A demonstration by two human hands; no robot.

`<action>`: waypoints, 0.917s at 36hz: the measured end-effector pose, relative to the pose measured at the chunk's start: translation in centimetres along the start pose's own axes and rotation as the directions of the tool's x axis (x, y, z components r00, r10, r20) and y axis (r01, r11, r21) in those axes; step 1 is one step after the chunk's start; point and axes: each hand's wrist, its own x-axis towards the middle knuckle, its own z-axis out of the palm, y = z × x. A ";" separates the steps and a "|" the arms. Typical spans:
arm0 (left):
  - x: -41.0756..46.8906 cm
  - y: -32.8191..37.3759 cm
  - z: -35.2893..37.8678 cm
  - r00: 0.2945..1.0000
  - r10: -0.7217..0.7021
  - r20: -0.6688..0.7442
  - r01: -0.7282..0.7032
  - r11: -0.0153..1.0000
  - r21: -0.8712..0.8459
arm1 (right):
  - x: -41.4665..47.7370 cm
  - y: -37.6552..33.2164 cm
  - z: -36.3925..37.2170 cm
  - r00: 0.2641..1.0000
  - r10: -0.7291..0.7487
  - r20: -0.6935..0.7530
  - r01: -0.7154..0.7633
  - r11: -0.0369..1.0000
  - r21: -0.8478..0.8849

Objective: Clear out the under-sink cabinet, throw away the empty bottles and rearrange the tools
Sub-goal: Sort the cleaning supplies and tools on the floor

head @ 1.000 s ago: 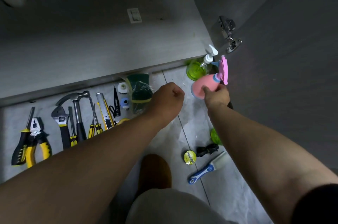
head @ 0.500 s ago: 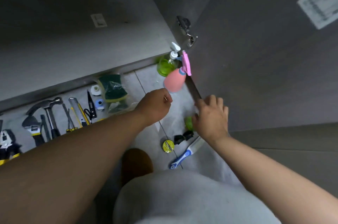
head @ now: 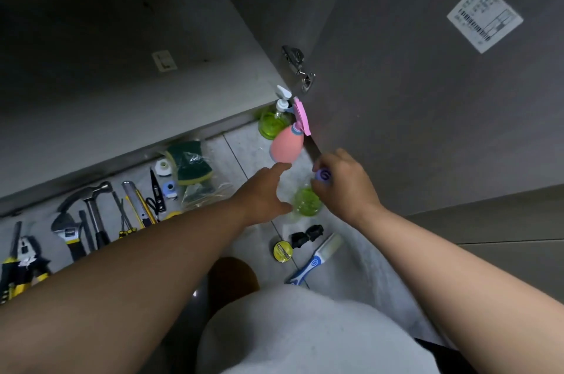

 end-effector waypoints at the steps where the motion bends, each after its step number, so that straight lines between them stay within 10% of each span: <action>1: 0.3 0.1 0.0 1.000 0.015 -0.007 -0.015 1.000 0.019 | 0.2 -0.6 -0.1 0.999 -0.030 -0.017 0.031 0.996 0.078; 11: 2.4 -3.6 -2.7 0.957 -0.026 -0.288 0.035 0.999 0.028 | 1.5 -1.9 4.6 0.995 0.079 -0.067 -0.021 0.788 0.615; 15: 4.3 -4.9 -4.3 0.927 -0.125 -0.353 0.073 0.985 -0.158 | 0.8 1.2 9.6 0.943 0.257 0.211 -0.324 0.851 0.413; 20: 7.7 -4.8 -5.1 0.884 -0.159 -0.439 0.106 0.984 -0.144 | -2.2 4.4 14.0 0.693 0.448 0.564 -0.634 0.752 0.182; 33: 11.1 -2.6 -5.7 0.890 -0.226 -0.396 0.085 0.936 -0.343 | -3.5 6.9 18.0 0.756 0.550 0.356 -0.640 0.734 0.226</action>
